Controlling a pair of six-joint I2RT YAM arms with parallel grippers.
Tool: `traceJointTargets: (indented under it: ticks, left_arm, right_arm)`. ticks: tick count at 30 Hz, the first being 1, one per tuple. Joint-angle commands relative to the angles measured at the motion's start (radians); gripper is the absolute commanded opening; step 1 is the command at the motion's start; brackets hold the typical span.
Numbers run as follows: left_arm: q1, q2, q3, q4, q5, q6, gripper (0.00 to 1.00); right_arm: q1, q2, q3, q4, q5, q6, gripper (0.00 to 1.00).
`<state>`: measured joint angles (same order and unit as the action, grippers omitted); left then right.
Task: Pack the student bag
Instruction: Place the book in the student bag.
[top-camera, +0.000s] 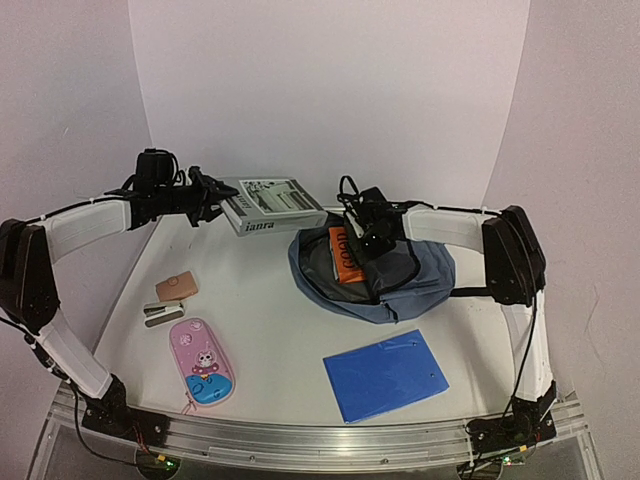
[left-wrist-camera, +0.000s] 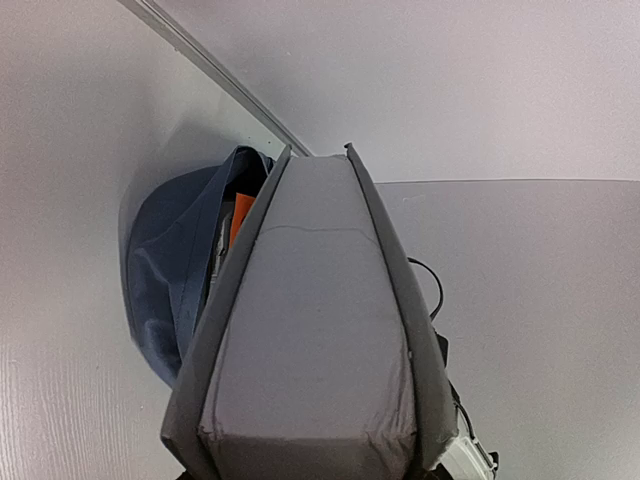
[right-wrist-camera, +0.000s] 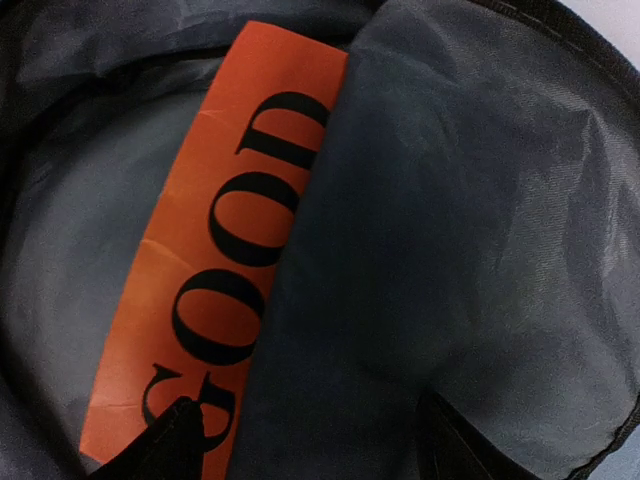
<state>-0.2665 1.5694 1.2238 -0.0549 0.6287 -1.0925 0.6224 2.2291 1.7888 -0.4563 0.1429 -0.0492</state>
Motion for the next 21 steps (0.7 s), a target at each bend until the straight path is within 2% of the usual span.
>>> traceJointTargets:
  ticks: [1, 2, 3, 4, 5, 13, 21]
  left_arm:
    - [0.001, -0.062, 0.001, -0.014, 0.04, 0.051, 0.12]
    - [0.0, -0.056, 0.002, -0.028, 0.061, 0.064, 0.11]
    - [-0.001, -0.046, 0.0, -0.051, 0.082, 0.081, 0.11]
    - [-0.002, -0.038, -0.007, -0.06, 0.109, 0.093, 0.11]
    - [-0.002, -0.033, -0.019, -0.057, 0.132, 0.099, 0.1]
    - [-0.009, 0.011, -0.059, 0.018, 0.252, 0.131, 0.1]
    - [-0.09, 0.198, 0.037, 0.118, 0.24, 0.104, 0.08]
  right_arm:
    - [-0.007, 0.013, 0.056, -0.003, 0.094, -0.021, 0.4]
    - [-0.006, 0.006, 0.058, -0.007, 0.086, -0.02, 0.31]
    - [-0.007, -0.003, 0.063, -0.016, 0.078, -0.019, 0.17]
    - [-0.007, -0.014, 0.069, -0.022, 0.064, -0.017, 0.08]
    - [-0.008, -0.026, 0.075, -0.03, 0.049, -0.015, 0.01]
    - [-0.009, -0.178, 0.069, -0.037, -0.108, -0.018, 0.0]
    - [-0.008, -0.219, 0.102, -0.036, -0.255, 0.0, 0.0]
